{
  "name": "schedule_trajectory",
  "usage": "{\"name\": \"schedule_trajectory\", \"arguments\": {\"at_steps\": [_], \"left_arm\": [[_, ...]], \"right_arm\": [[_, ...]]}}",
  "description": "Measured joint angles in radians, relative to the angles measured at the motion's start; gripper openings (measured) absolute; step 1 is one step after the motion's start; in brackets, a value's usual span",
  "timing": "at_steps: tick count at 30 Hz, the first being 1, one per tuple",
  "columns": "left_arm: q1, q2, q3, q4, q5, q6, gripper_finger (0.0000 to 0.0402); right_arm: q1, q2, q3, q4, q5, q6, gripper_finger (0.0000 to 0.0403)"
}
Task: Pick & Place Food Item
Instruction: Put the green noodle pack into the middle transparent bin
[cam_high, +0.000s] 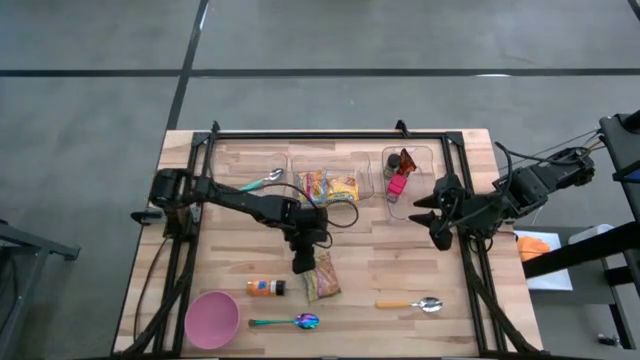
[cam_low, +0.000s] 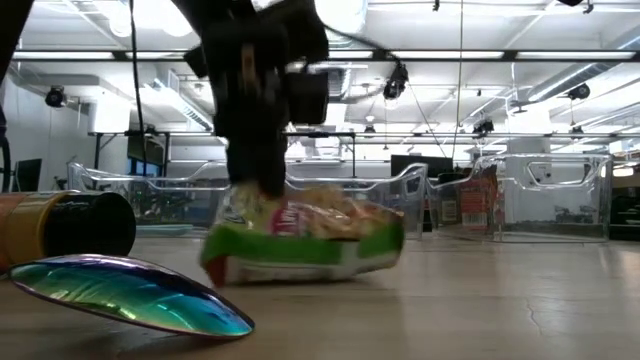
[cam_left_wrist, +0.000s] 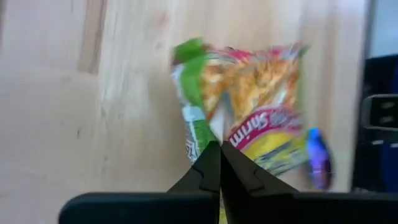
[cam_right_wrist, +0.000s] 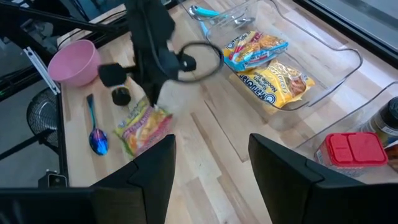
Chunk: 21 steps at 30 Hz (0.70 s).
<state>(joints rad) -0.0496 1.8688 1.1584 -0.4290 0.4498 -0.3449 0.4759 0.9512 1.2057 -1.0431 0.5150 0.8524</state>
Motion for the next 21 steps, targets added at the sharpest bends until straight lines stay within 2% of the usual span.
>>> {"name": "schedule_trajectory", "arguments": {"at_steps": [9, 12, 21], "left_arm": [[0.010, -0.203, 0.001, 0.029, -0.054, -0.057, 0.0001], [0.011, -0.256, 0.001, 0.036, -0.104, -0.075, 0.0001], [0.054, -0.310, 0.053, 0.022, -0.198, -0.135, 0.0000]], "right_arm": [[0.000, 0.000, -0.018, 0.001, 0.000, 0.000, 0.0201], [0.000, 0.000, -0.029, 0.003, 0.001, 0.002, 0.0201], [0.000, 0.000, -0.038, 0.008, 0.009, 0.009, 0.0201]]}}
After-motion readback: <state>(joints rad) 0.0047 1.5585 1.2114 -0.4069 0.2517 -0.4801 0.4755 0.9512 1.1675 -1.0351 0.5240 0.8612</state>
